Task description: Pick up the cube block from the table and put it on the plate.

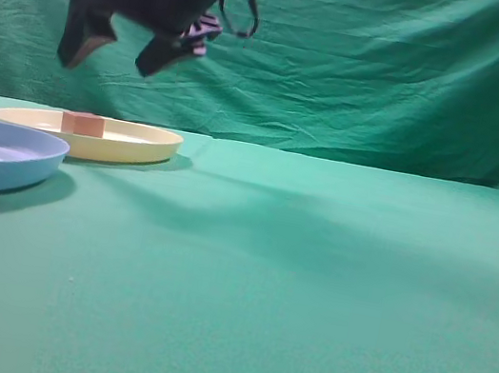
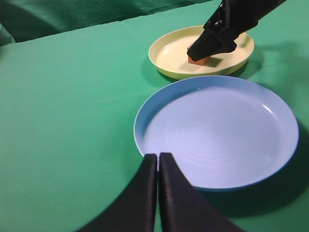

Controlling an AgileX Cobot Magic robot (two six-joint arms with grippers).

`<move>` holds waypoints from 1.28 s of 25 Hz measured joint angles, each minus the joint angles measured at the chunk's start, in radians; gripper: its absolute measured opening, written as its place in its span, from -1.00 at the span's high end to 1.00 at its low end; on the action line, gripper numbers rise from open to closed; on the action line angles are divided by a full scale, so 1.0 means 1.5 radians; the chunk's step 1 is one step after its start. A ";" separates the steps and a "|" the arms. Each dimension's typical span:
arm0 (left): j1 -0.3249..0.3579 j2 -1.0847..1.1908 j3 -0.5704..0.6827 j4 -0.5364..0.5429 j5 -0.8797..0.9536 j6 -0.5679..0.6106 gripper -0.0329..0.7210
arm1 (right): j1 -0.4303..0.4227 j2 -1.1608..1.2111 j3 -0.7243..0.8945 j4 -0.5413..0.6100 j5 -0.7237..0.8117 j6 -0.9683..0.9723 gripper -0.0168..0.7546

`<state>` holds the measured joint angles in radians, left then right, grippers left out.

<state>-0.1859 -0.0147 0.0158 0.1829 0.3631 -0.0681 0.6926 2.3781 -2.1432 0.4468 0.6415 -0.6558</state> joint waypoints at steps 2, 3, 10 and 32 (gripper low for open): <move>0.000 0.000 0.000 0.000 0.000 0.000 0.91 | -0.011 -0.054 0.000 -0.022 0.096 0.015 -0.32; 0.000 0.000 0.000 0.000 0.000 0.000 0.91 | -0.018 -0.084 -0.001 -0.032 0.138 0.035 -0.09; 0.000 0.000 0.000 0.000 0.000 0.000 0.91 | -0.083 -0.244 -0.002 -0.079 0.386 0.196 0.96; 0.000 0.000 0.000 0.000 0.000 0.000 0.91 | -0.164 -0.844 0.566 -0.112 0.314 0.294 0.96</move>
<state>-0.1859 -0.0147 0.0158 0.1829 0.3631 -0.0681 0.4462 1.1118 -1.2935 0.2782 1.1126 -0.2148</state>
